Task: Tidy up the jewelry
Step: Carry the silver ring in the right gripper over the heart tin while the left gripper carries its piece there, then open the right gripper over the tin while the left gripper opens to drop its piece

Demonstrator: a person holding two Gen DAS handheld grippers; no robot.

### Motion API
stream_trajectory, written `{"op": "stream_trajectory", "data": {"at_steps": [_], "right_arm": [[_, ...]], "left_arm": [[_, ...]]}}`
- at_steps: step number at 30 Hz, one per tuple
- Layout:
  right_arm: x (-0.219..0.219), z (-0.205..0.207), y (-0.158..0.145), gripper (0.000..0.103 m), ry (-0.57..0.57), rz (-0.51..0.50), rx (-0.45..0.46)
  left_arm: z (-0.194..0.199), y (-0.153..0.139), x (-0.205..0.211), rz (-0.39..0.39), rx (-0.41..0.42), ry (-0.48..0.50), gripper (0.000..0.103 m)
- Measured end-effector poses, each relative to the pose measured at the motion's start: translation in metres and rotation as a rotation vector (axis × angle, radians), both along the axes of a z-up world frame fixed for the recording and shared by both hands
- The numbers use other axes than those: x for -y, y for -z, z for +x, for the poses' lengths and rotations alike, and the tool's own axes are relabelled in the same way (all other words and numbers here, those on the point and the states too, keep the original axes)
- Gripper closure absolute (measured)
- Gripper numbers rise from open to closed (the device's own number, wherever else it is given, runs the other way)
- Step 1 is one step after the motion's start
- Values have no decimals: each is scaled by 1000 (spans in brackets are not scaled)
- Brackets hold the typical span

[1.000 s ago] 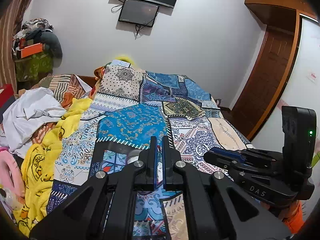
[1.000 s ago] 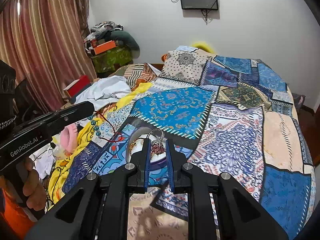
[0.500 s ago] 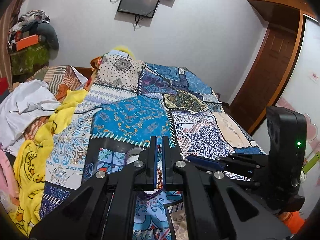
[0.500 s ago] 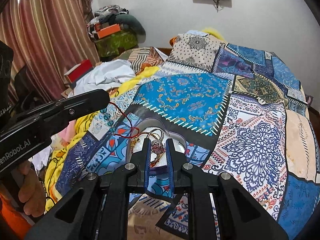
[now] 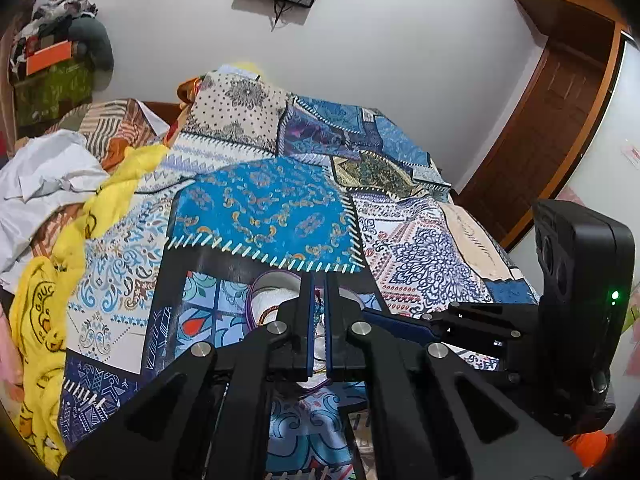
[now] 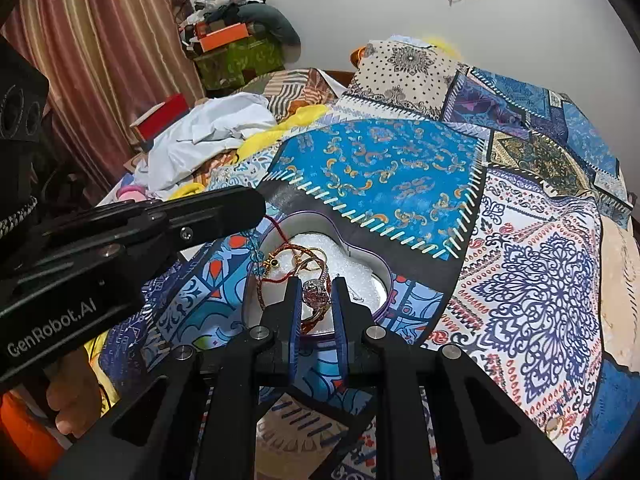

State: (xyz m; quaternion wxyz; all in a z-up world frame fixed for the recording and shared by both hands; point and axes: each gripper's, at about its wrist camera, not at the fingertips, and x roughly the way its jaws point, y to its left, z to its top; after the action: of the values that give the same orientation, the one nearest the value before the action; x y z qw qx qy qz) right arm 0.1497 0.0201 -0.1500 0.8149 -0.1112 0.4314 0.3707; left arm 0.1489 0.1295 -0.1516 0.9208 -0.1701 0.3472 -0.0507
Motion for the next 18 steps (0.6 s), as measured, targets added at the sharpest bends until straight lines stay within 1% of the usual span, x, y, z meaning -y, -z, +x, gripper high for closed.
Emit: {"op": "stream_trajectory", "data": {"at_steps": [8,13,18], "right_arm": [[-6,6,7,90,6,-16,-15],[-7,8,9,90,22,-24,-10],[-8,7,10,90,26,-39,5]], "left_arm": [[6,16,-3,-19,-43,8,101],[7,20,-3,-29,-59,21,101],[6,17,1,5,-60,20,101]]}}
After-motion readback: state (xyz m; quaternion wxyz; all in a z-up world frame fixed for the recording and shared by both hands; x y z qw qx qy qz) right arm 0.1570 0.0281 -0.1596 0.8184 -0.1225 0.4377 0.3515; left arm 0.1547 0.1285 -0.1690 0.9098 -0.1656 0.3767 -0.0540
